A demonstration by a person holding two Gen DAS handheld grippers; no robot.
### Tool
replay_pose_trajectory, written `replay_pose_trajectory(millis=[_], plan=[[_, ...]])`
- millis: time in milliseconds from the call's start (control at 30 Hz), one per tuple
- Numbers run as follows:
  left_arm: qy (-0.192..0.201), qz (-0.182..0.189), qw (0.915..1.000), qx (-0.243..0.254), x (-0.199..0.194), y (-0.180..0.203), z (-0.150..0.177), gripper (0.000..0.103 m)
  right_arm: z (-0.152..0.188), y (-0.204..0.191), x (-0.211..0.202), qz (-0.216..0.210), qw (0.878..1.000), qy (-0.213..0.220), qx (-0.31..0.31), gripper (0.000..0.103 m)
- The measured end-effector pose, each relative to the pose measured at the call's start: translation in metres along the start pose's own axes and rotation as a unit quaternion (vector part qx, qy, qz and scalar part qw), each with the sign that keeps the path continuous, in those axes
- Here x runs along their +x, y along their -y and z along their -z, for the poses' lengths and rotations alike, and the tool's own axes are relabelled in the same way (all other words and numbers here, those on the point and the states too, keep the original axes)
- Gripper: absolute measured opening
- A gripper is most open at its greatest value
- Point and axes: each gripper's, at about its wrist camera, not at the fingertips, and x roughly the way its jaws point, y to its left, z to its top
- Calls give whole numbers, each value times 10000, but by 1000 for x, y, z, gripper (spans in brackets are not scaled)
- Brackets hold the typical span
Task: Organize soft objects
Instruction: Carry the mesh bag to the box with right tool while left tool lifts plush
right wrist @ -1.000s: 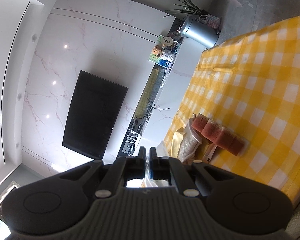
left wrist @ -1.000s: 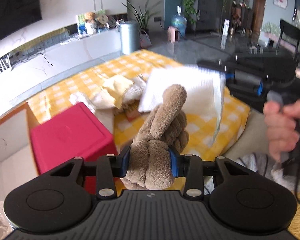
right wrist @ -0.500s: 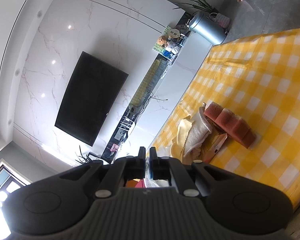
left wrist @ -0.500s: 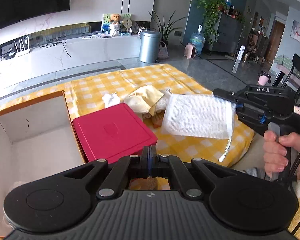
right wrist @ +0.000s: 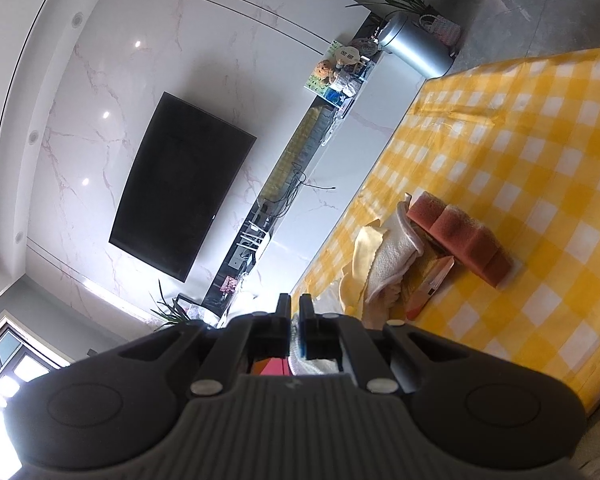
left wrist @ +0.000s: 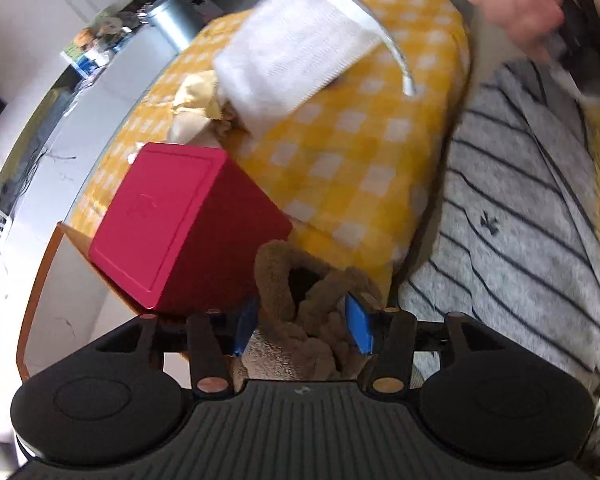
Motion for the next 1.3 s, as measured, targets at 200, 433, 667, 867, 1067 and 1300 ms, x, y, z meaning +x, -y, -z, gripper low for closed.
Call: replay_pose_trajectory(millis=[200, 433, 667, 867, 1067, 1300], plan=[[-490, -308, 9924, 1084, 26, 27, 4, 81, 0, 4, 3, 95, 9999, -70, 45, 2], [-880, -104, 9891, 1175, 47, 31, -3, 90, 0, 4, 3, 48, 9999, -90, 56, 2], [-1595, 574, 9807, 971, 77, 42, -4, 57, 0, 5, 2, 25, 9999, -103, 100, 2], [-1396, 421, 9857, 850, 64, 43, -9, 49, -1, 7, 2, 2, 9999, -89, 140, 2], [-874, 368, 9946, 421, 32, 18, -25, 49, -2, 8, -3, -96, 9998, -31, 187, 2], [241, 651, 9925, -1005, -20, -33, -18, 49, -4, 3, -10, -361, 9991, 20, 229, 2]])
